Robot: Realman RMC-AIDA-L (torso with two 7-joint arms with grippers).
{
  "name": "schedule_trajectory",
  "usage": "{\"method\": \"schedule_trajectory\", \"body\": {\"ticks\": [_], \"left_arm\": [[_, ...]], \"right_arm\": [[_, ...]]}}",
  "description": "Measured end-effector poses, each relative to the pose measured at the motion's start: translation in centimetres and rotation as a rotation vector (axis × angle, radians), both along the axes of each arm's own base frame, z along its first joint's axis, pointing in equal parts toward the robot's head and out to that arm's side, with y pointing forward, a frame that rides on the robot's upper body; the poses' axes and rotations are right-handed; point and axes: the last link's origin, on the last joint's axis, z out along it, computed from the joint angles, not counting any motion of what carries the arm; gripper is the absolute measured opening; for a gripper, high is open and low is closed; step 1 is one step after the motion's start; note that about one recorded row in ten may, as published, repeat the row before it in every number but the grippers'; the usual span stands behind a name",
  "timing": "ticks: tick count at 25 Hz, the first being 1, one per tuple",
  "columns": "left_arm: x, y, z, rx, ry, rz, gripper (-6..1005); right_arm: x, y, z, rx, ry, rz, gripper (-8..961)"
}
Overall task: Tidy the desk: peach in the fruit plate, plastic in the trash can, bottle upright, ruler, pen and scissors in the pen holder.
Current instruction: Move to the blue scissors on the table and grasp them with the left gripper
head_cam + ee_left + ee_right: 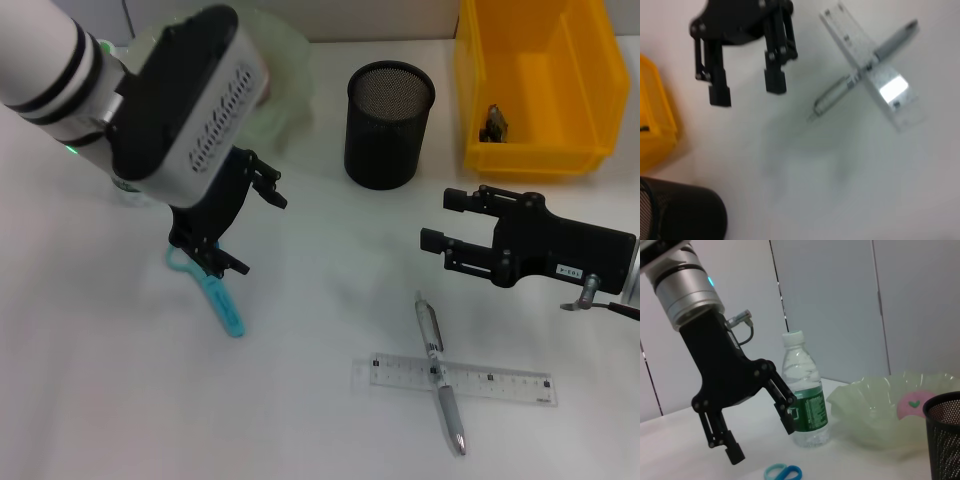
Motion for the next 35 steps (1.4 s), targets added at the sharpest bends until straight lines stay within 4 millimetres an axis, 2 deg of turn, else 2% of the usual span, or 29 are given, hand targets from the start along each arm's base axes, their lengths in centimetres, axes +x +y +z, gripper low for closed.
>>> {"method": "schedule_trajectory", "body": {"ticks": [12,25,35], "left_arm": [[0.1,-0.1,-1.7,-0.007,0.151,-0.111,794],[-0.7,-0.8,-2.3,-0.053,0.240,-0.198,790],[-0.5,-1.0,-2.8,-0.077,0.271,-0.250,788]], "right_arm": [[0.0,-0.3,-0.6,-0.036,-0.023,0.009,664],[0.0,0.1,-0.5,-0.009,-0.005,-0.014,665],[0.1,0.3,-0.1,0.017,0.011,-0.032,664]]}}
